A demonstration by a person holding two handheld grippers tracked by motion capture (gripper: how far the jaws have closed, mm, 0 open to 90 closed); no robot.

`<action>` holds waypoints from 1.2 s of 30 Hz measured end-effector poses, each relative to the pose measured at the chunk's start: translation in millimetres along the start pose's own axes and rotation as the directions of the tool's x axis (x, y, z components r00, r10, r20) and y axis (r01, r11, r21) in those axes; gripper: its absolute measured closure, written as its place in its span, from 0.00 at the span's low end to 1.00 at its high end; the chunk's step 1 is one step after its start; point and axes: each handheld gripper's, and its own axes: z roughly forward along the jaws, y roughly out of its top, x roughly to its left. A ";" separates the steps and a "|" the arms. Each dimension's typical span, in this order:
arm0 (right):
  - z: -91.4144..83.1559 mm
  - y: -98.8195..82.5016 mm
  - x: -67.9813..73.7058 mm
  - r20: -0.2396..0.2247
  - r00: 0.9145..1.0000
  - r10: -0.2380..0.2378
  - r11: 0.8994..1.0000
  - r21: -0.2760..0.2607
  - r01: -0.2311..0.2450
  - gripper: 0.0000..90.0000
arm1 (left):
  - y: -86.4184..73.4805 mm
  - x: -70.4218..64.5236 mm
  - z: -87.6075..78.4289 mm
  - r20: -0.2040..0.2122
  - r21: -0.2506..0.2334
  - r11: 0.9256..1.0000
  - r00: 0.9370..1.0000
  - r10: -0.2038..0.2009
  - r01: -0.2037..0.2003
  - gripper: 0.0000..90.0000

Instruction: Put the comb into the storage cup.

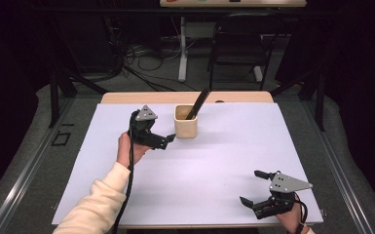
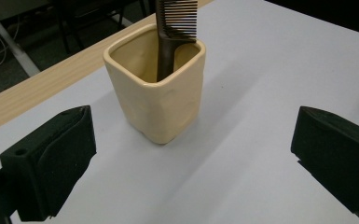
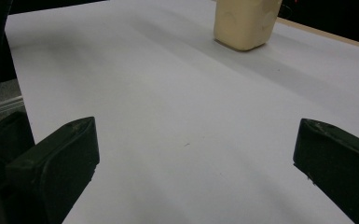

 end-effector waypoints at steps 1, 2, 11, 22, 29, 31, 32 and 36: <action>0.4 -0.2 0.4 0.000 1.000 0.003 1.000 0.002 -0.003 0.00 | -1.6 -0.9 -1.3 0.003 0.002 1.000 1.000 0.001 -0.001 0.00; 0.4 -0.2 0.6 -0.002 1.000 0.000 1.000 0.003 0.000 0.00 | -3.2 -2.0 -2.5 0.003 0.000 1.000 1.000 0.002 -0.002 0.00; 0.0 0.0 0.7 -0.002 1.000 -0.002 1.000 0.005 0.002 0.00 | -24.3 -10.5 -14.5 -0.005 -0.031 0.999 1.000 -0.008 0.008 0.00; 0.6 0.0 1.1 -0.005 1.000 0.000 1.000 0.007 0.000 0.00 | -48.3 -14.5 -25.2 -0.026 -0.061 0.997 0.999 -0.040 0.039 0.00; 0.9 0.0 1.1 -0.005 1.000 0.000 1.000 0.006 0.000 0.00 | -62.9 -16.1 -29.7 -0.037 -0.064 0.997 0.998 -0.055 0.053 0.00; 1.0 -0.2 1.2 -0.005 1.000 0.004 1.000 0.006 -0.003 0.00 | -66.0 -16.9 -30.8 -0.042 -0.068 0.996 0.997 -0.059 0.056 0.00; 1.0 -0.1 1.2 -0.005 1.000 0.003 1.000 0.008 -0.003 0.00 | -67.7 -17.4 -31.5 -0.044 -0.070 0.996 0.997 -0.059 0.056 0.00; 0.9 -0.1 0.9 -0.006 1.000 0.003 1.000 0.005 -0.003 0.00 | -74.8 -20.3 -33.0 -0.048 -0.074 0.995 0.996 -0.071 0.067 0.00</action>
